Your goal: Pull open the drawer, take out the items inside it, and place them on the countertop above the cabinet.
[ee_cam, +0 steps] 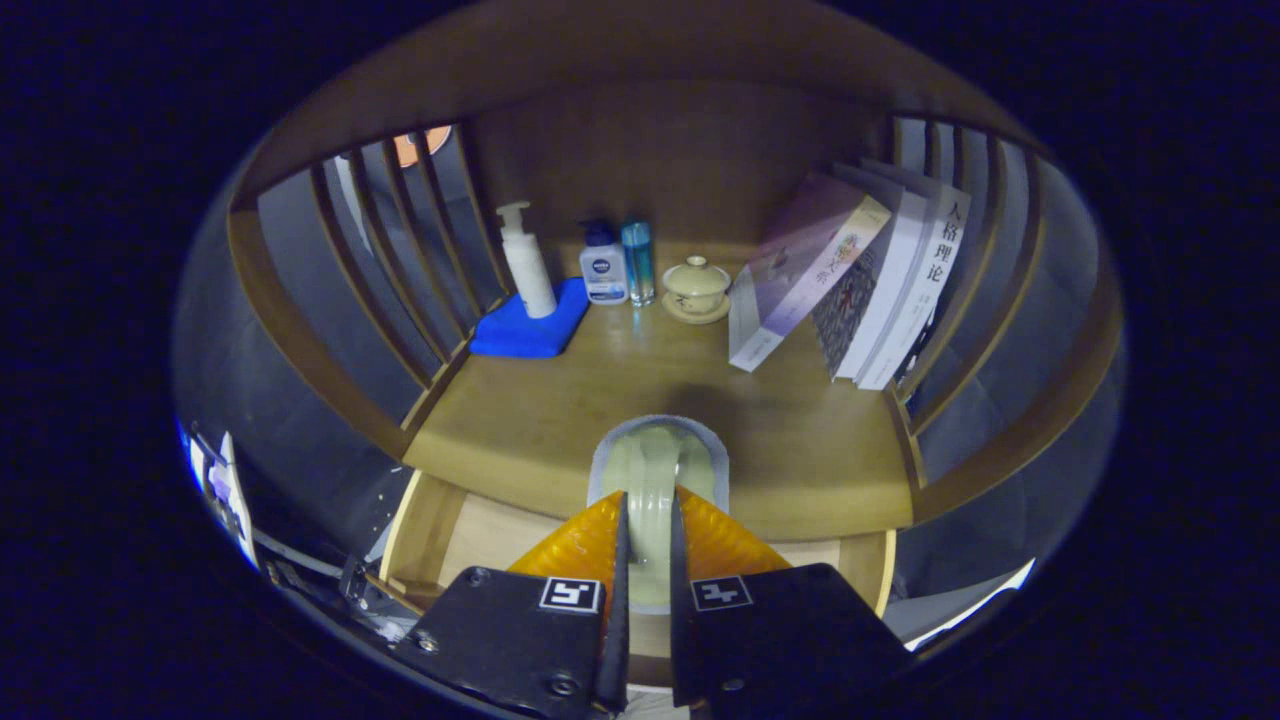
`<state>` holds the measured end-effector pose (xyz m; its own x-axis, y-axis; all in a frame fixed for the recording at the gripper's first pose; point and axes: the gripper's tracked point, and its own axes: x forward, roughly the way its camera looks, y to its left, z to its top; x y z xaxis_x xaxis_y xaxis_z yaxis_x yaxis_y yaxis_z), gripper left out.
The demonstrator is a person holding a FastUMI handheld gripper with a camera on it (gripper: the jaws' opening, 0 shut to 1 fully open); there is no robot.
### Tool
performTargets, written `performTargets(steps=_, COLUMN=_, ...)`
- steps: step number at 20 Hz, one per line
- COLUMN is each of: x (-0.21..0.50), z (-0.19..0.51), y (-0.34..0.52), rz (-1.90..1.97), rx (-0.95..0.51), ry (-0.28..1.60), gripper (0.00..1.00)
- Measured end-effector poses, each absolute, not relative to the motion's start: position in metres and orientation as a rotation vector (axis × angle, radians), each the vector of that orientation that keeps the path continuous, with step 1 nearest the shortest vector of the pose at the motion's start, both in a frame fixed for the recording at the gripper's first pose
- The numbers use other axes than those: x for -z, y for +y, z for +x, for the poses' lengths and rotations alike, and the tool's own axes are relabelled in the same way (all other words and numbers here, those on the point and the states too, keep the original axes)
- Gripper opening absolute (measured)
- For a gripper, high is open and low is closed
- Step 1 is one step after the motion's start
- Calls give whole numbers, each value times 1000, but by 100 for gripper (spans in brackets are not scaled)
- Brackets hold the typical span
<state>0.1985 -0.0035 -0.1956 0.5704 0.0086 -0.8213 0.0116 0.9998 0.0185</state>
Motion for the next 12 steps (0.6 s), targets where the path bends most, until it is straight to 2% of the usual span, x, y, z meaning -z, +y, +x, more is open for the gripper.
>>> performTargets(steps=12, x=231, z=273, y=2, rz=20, rx=43, ry=1059, gripper=20)
